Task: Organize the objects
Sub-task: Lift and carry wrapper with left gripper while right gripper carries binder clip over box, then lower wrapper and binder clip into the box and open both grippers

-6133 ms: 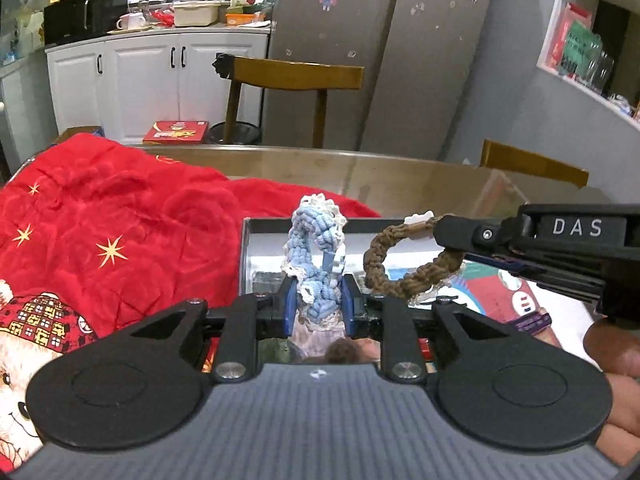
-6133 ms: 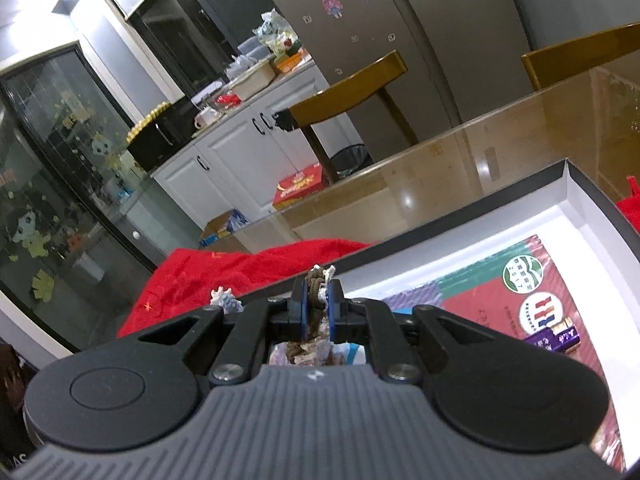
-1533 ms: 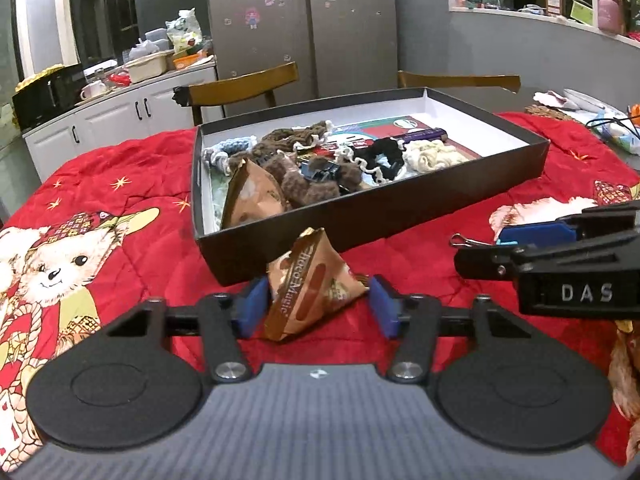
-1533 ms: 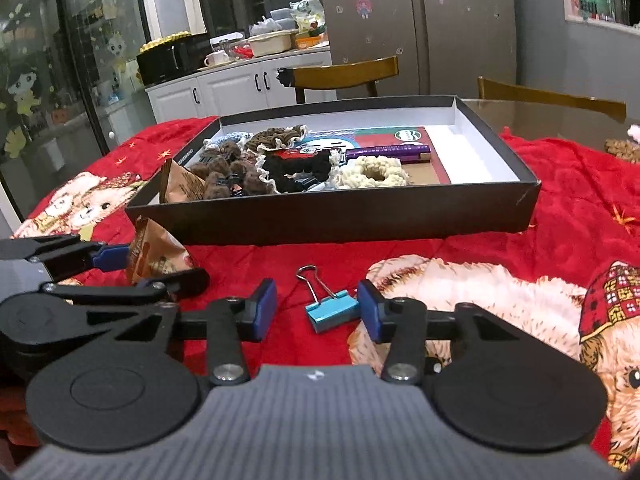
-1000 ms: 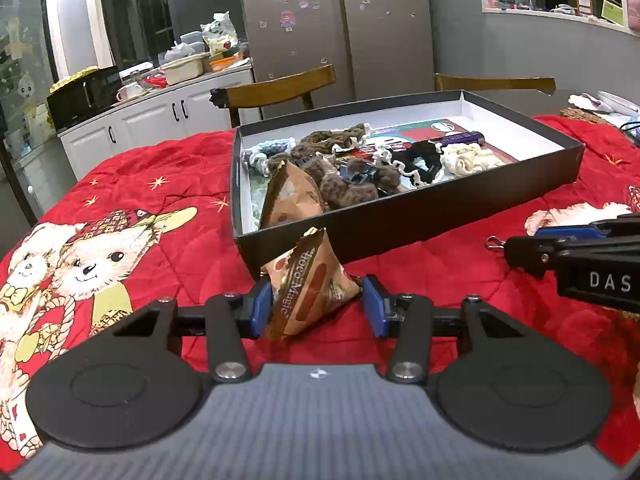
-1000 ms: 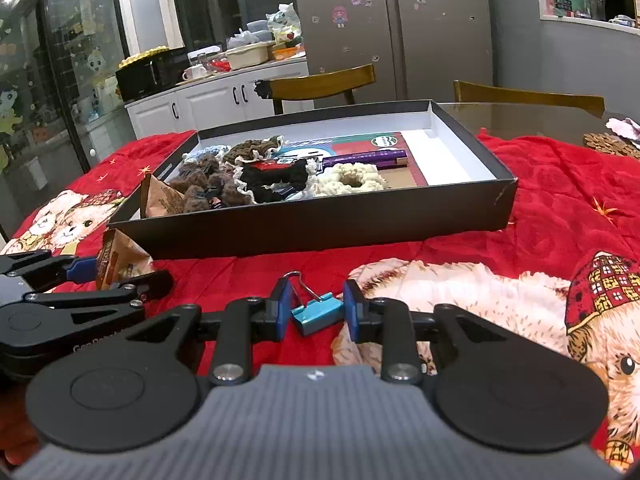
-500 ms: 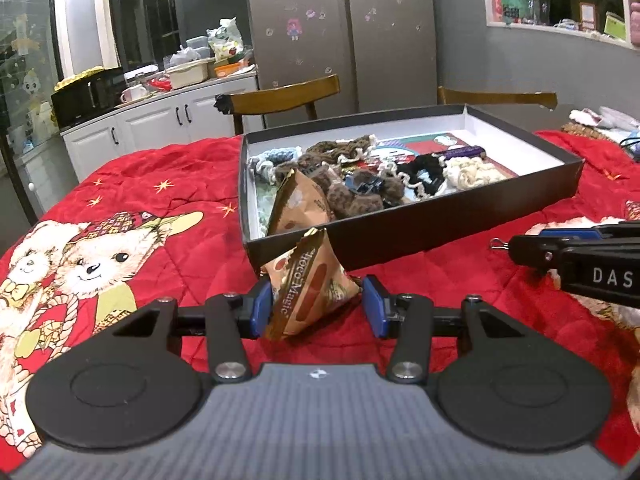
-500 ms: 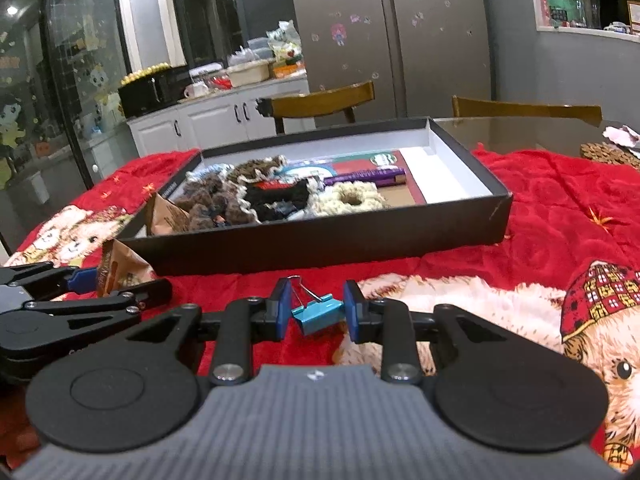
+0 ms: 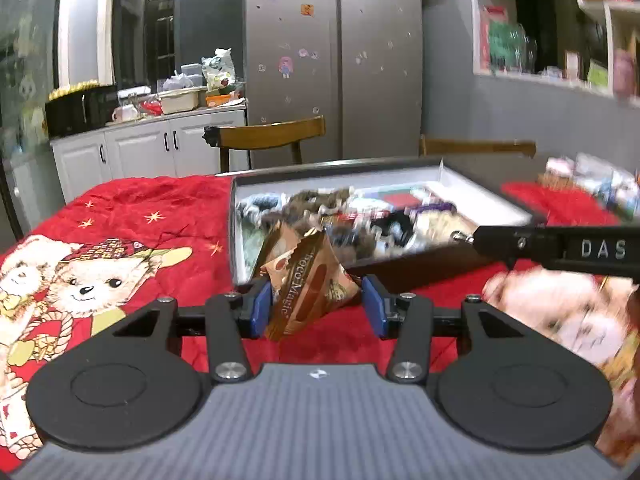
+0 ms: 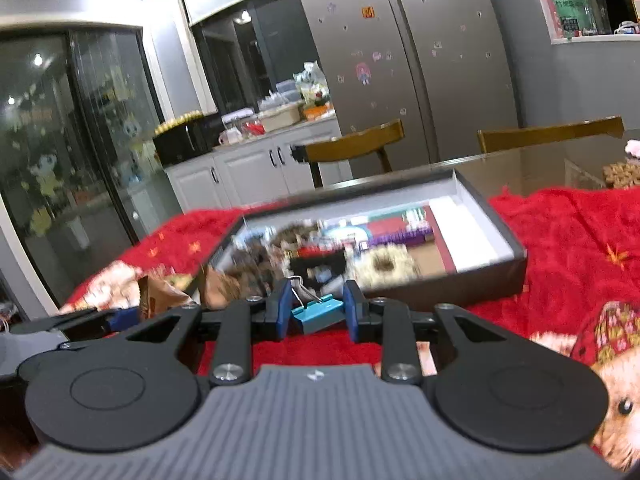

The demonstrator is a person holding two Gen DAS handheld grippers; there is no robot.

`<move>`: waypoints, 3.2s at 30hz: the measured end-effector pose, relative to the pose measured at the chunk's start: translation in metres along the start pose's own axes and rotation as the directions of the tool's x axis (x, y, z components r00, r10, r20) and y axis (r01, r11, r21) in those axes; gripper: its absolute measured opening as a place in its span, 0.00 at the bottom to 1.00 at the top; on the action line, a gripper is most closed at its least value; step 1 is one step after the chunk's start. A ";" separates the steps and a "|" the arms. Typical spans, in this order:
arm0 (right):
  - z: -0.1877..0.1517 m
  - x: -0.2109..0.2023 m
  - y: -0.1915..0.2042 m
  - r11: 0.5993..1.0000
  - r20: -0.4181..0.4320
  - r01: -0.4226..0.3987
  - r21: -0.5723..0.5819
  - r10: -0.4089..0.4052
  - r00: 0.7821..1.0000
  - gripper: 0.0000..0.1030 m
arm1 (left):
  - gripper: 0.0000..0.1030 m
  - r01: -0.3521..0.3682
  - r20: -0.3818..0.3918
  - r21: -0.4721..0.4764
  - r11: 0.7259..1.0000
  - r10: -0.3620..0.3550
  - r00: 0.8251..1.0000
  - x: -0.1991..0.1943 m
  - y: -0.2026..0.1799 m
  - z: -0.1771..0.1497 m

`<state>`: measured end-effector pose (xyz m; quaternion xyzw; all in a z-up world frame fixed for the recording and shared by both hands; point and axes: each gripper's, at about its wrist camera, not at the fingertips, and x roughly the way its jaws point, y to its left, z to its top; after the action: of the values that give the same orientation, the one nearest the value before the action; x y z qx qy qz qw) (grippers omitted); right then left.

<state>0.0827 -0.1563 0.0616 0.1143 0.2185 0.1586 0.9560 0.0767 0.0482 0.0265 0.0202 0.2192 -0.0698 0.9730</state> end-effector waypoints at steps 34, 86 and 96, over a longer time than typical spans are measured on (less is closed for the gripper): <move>0.135 0.148 -0.112 0.951 -0.127 0.094 0.296 -0.058 0.990 0.30 | 0.52 0.138 -0.070 -0.192 0.972 -0.154 0.986 0.145 -0.028 0.189; 0.093 0.200 -0.129 0.939 -0.414 0.162 0.302 -0.023 0.910 0.33 | 0.55 -0.002 -0.359 -0.061 0.998 -0.020 0.933 0.226 -0.078 0.115; 0.095 0.199 -0.130 0.935 -0.414 0.144 0.323 0.003 0.910 0.55 | 0.69 0.002 -0.350 -0.119 0.993 -0.044 0.936 0.226 -0.072 0.115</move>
<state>0.3283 -0.2202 0.0315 0.2369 0.4415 0.1027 0.8593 0.3170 -0.0593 0.0327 -0.0272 0.3938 -0.0634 0.9166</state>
